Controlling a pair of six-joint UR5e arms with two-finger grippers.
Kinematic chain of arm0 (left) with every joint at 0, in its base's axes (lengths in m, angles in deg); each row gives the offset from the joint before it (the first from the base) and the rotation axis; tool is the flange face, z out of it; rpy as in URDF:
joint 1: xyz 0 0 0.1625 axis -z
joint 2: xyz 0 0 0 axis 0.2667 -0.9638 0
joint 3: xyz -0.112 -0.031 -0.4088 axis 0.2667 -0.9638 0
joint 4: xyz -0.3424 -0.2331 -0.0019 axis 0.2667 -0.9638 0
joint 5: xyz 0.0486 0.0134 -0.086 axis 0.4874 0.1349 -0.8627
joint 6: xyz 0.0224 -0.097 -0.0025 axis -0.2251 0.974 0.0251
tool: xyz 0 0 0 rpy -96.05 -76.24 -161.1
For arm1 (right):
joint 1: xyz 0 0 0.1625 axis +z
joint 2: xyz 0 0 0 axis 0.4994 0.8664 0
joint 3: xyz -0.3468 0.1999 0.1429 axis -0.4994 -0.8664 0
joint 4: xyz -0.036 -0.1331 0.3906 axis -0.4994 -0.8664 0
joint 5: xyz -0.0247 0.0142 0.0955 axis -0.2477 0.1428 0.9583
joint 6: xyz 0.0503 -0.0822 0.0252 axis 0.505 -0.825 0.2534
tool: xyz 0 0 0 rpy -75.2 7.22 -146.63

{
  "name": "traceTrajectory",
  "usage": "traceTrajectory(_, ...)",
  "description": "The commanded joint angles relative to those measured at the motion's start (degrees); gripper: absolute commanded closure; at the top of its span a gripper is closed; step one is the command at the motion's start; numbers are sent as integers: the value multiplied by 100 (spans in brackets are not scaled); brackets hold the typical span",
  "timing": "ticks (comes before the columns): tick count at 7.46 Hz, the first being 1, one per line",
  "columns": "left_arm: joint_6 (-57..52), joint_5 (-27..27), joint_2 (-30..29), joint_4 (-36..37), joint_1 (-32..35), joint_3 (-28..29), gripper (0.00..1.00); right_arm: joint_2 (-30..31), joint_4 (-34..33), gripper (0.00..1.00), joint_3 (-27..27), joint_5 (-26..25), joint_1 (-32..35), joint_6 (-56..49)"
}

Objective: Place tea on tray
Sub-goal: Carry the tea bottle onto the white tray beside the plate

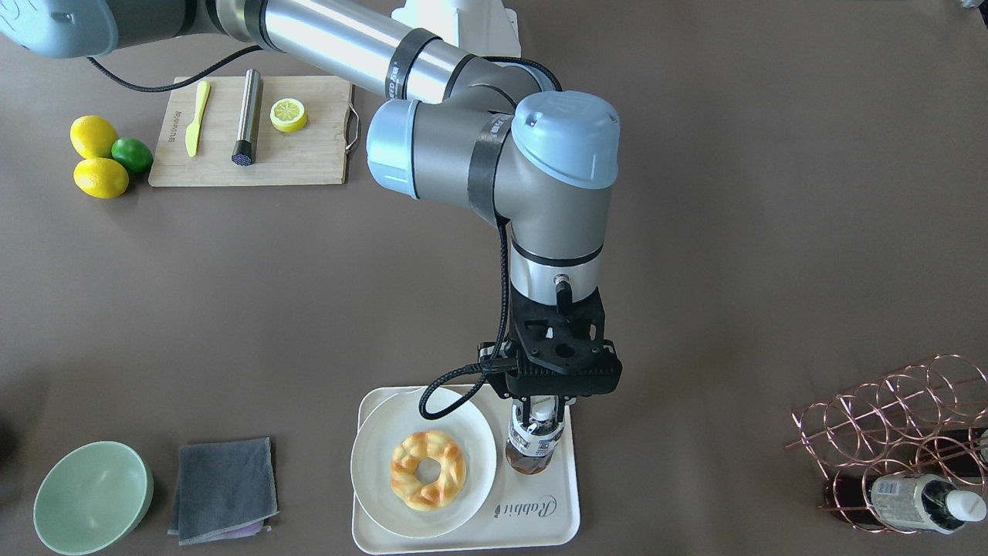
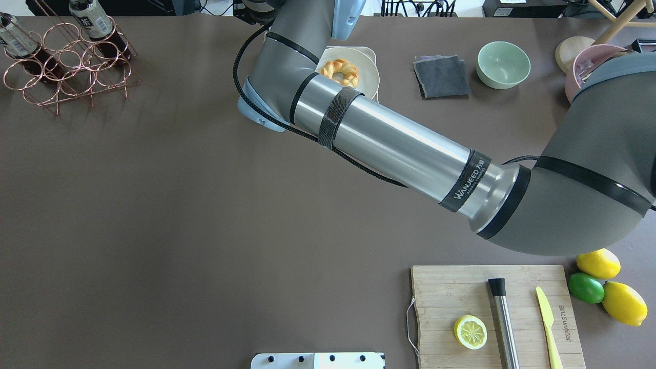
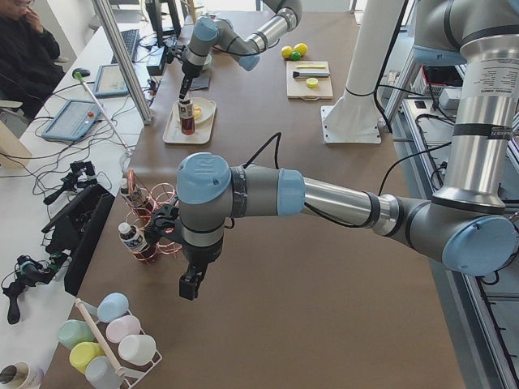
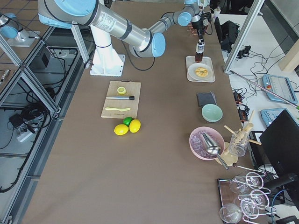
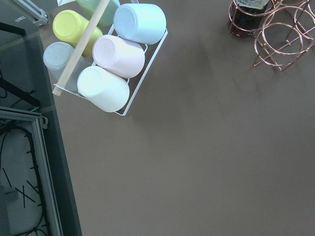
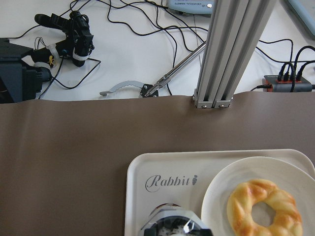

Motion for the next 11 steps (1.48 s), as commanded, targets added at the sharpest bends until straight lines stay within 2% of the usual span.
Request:
traceTrajectory(1, -18, 5, 31, 0, 80, 0, 3, -72, 262, 100, -324, -2, 21, -50)
traceTrajectory(5, -27, 5, 40, 0, 88, -8, 3, -72, 262, 100, -333, -11, -5, -42)
traceTrajectory(7, -36, 5, 49, 0, 123, -8, 3, -72, 262, 1, -341, -37, -5, -33)
traceTrajectory(11, -53, -4, 58, 0, 176, -17, 3, -89, 236, 1, -176, 7, 30, 11)
